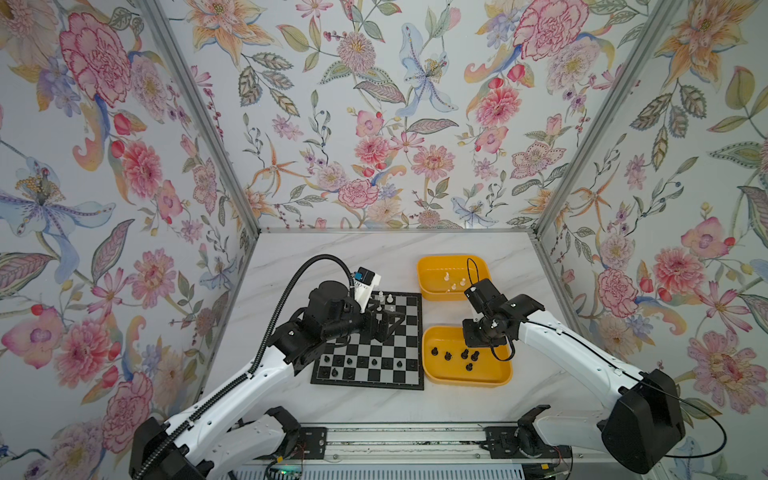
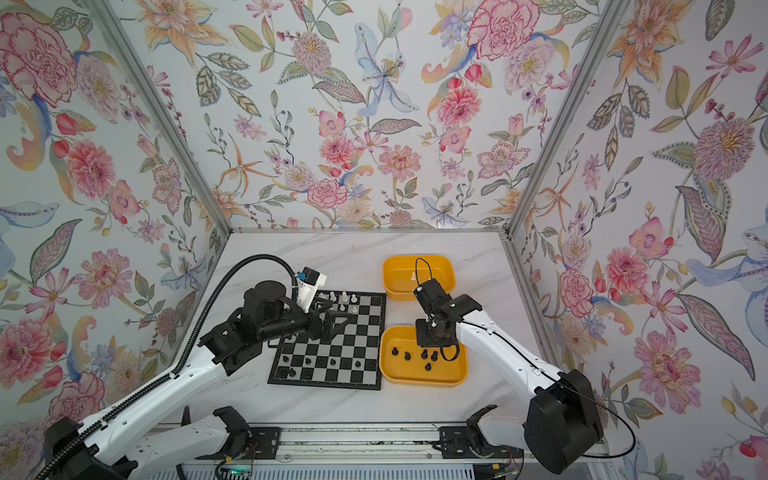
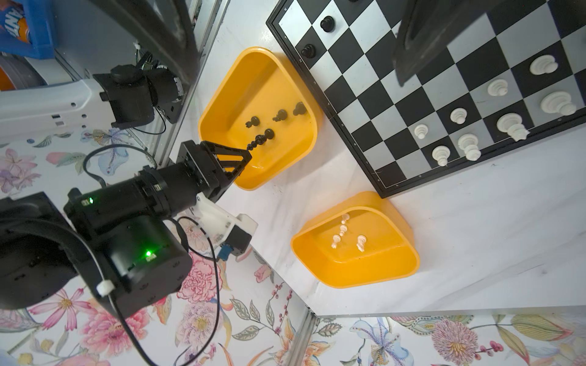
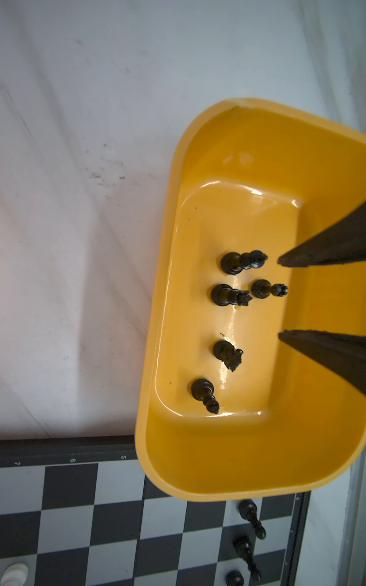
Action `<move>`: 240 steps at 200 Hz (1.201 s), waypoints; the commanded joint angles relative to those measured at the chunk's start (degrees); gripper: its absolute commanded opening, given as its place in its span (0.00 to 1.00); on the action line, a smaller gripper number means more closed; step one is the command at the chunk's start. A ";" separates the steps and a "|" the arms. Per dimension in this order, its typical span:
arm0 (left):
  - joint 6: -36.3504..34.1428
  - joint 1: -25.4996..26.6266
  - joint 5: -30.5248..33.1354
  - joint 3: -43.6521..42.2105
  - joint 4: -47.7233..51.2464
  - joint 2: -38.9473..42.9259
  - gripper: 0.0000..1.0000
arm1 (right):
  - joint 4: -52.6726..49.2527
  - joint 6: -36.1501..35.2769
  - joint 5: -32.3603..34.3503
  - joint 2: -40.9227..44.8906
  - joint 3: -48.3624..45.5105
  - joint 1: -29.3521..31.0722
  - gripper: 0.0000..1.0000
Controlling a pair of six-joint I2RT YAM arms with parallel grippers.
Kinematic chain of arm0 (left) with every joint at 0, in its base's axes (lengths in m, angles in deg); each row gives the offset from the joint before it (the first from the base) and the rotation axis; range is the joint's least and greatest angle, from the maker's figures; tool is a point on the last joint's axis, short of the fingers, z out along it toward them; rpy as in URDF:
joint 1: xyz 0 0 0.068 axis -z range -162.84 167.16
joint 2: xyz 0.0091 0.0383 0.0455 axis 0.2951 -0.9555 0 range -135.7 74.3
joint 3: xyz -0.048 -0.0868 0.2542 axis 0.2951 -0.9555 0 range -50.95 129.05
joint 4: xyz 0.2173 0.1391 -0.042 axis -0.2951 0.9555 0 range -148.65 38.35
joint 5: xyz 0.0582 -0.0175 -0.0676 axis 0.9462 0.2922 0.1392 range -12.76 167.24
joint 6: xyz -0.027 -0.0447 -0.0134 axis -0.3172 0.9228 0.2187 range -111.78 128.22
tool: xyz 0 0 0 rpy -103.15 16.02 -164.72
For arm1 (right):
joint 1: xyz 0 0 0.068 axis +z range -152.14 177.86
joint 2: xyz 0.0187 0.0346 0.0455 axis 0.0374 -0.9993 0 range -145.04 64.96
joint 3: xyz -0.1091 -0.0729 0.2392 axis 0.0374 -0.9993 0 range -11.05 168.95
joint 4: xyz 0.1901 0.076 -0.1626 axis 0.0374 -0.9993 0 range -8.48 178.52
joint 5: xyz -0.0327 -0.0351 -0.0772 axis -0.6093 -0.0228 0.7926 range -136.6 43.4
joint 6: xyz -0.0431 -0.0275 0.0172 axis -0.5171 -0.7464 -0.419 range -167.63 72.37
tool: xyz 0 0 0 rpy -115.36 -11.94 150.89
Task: Set up the chess pieces on the board
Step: 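Move the right gripper back over the black-piece tray while left gripper returns over the board, then lower the right gripper and close it on a black piece in the tray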
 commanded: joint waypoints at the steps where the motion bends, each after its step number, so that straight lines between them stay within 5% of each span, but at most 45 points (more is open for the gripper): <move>1: -2.75 0.79 0.66 1.09 -0.24 -1.05 0.97 | 1.05 -2.04 -2.57 -0.51 -1.01 -0.78 0.33; 75: -5.88 0.82 1.23 -2.25 2.21 -1.09 0.97 | 3.13 -1.22 -6.41 -3.94 -2.90 -0.34 0.29; 240: -7.08 0.75 3.26 -1.93 2.97 -1.54 0.97 | 4.87 -2.45 -3.65 -8.54 -3.93 -0.98 0.27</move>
